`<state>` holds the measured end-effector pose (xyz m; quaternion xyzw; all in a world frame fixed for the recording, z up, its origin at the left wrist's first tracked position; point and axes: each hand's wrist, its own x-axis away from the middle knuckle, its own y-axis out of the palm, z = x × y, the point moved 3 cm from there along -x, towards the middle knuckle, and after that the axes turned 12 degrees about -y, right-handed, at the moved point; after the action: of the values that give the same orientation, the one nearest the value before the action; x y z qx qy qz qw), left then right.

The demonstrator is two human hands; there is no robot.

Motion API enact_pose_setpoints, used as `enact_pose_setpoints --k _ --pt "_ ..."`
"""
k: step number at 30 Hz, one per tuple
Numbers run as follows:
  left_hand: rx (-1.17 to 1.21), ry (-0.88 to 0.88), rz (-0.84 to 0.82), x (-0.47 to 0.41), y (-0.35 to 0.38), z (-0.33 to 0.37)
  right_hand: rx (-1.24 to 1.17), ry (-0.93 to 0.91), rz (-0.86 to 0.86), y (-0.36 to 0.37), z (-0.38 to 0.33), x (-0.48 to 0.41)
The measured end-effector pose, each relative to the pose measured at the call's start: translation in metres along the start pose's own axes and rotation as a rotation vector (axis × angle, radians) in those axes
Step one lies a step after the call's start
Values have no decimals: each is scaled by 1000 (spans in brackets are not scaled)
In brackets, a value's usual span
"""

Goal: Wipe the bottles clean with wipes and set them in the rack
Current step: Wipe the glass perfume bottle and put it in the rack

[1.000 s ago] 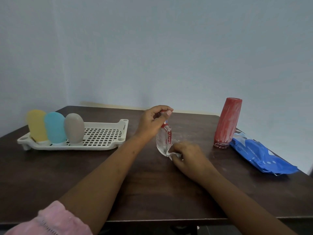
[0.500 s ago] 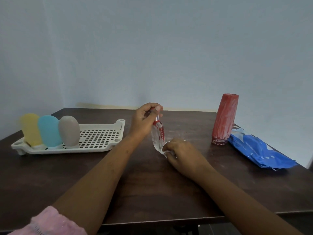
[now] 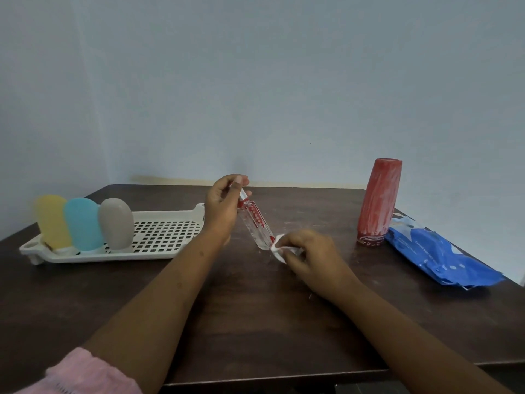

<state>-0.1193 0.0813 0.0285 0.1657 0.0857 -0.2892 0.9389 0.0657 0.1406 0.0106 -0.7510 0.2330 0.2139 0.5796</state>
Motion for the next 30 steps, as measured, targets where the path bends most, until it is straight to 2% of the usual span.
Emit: enact_pose_setpoints --k 4,11,17,21,23,27,30 --pt "4 1 2 0 0 0 5 -38 65 4 -7 -4" --pt "18 -53 4 0 -2 -1 -7 96 -44 16 14 -3" --pt "-1 -81 -78 3 1 -3 -19 163 101 9 21 -2" --pt "46 -118 -101 5 5 -5 -45 175 110 11 19 -2" --pt "71 -135 -99 6 6 -5 -49 172 174 9 20 -2" --pt "109 -177 -92 6 4 -3 -122 190 414 -6 21 -1" --pt "121 -196 -106 8 5 -2 -428 349 540 -13 27 2"
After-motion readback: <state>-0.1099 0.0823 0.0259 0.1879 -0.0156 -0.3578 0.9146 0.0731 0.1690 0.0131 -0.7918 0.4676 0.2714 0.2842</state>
